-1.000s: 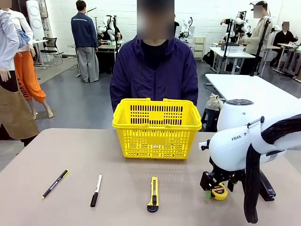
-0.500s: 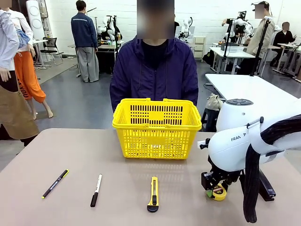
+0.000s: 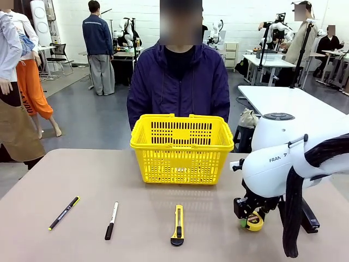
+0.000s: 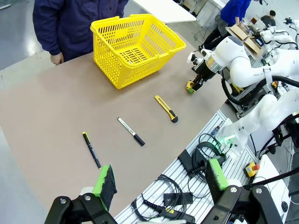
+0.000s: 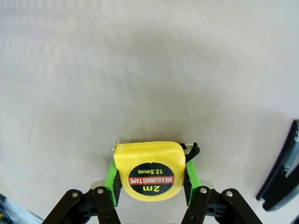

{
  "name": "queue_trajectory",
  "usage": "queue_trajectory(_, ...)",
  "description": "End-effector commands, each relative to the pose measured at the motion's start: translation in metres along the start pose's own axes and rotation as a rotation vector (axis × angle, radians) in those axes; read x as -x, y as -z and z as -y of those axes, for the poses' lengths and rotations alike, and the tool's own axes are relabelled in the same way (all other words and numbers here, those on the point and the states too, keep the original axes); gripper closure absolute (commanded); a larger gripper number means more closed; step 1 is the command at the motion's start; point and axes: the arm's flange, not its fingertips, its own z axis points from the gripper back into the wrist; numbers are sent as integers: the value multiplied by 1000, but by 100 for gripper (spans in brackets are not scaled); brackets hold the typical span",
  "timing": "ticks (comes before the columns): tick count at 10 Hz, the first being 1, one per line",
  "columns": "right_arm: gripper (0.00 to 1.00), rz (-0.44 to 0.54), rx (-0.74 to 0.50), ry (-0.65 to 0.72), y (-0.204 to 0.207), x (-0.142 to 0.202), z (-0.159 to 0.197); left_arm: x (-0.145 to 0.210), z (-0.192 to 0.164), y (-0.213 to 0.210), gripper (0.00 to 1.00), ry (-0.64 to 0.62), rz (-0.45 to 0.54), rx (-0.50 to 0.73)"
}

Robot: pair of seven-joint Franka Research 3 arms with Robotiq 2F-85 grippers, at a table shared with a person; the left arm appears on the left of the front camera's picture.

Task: Place the items the person wants into the basket.
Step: Pick up the item the person points to and place it in the Market Basket.

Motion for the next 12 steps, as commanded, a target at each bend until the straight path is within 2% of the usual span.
queue_trajectory(1,100,29,57,101,-53,32,-24,0,-2,-2,0,14,6,11)
queue_trajectory(3,100,92,83,173,-129,63,-47,0,-2,-2,0,14,6,11)
queue_trajectory(4,100,108,88,150,-156,73,-59,0,-2,-2,0,14,6,11)
queue_trajectory(6,100,200,43,140,-214,72,-88,0,-2,-2,0,14,6,11)
queue_trajectory(7,100,244,15,130,-240,61,-106,0,-2,-2,0,14,6,11)
queue_trajectory(9,100,272,8,89,-270,20,-146,0,-2,-2,0,14,6,11)
queue_trajectory(12,100,218,38,142,-277,-77,-176,0,-2,-2,0,14,6,11)
